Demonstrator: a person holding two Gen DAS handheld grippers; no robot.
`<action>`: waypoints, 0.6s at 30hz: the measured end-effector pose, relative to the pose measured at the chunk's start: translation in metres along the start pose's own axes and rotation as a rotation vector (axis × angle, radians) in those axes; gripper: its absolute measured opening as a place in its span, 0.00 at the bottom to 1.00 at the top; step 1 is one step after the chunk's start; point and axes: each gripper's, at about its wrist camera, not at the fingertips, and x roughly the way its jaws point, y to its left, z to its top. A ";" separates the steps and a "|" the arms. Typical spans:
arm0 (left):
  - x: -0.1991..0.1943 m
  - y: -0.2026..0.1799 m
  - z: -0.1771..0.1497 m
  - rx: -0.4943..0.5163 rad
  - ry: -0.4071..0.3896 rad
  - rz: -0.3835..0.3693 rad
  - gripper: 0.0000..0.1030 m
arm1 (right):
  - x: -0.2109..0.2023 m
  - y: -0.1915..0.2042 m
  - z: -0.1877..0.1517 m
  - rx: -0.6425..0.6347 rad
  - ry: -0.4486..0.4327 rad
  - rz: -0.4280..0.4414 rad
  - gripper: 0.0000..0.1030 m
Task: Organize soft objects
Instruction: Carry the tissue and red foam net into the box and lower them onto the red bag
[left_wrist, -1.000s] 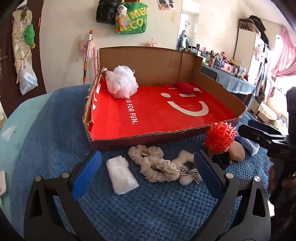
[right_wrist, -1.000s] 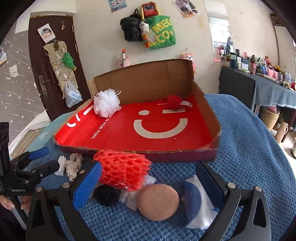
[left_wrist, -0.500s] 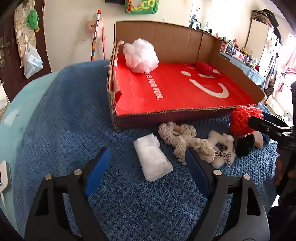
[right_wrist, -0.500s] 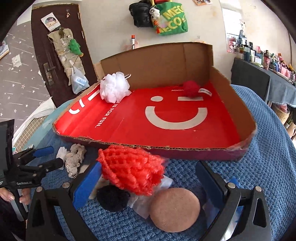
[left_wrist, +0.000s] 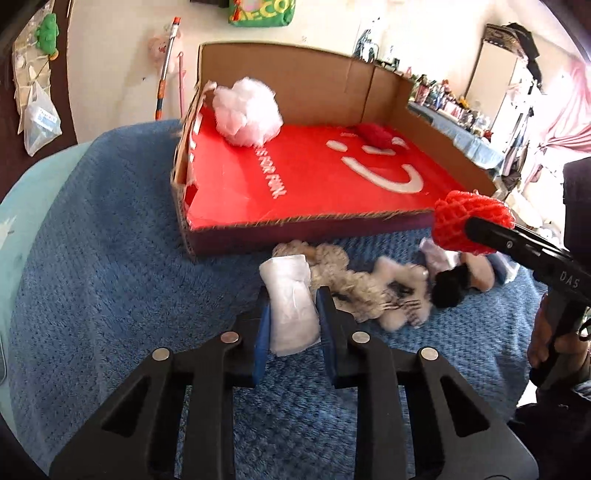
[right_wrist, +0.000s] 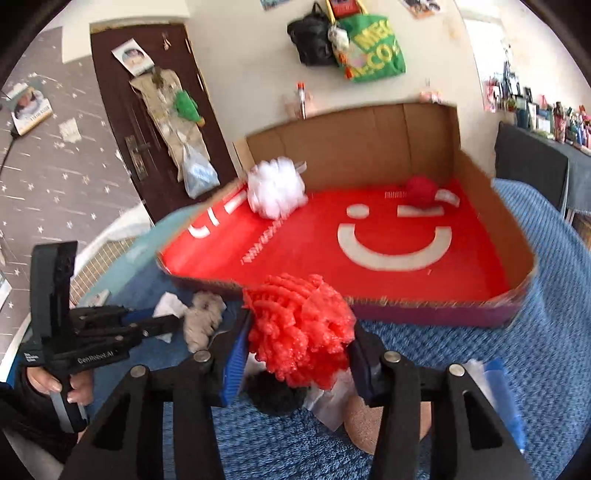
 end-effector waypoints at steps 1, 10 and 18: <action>-0.003 -0.002 0.001 0.003 -0.008 -0.005 0.22 | -0.008 0.002 0.003 -0.005 -0.025 -0.003 0.49; -0.020 -0.015 0.010 0.029 -0.059 -0.023 0.22 | -0.022 -0.002 0.006 -0.002 -0.043 -0.033 0.49; -0.022 -0.026 0.024 0.055 -0.081 -0.051 0.22 | -0.025 -0.002 0.020 -0.013 -0.062 -0.034 0.50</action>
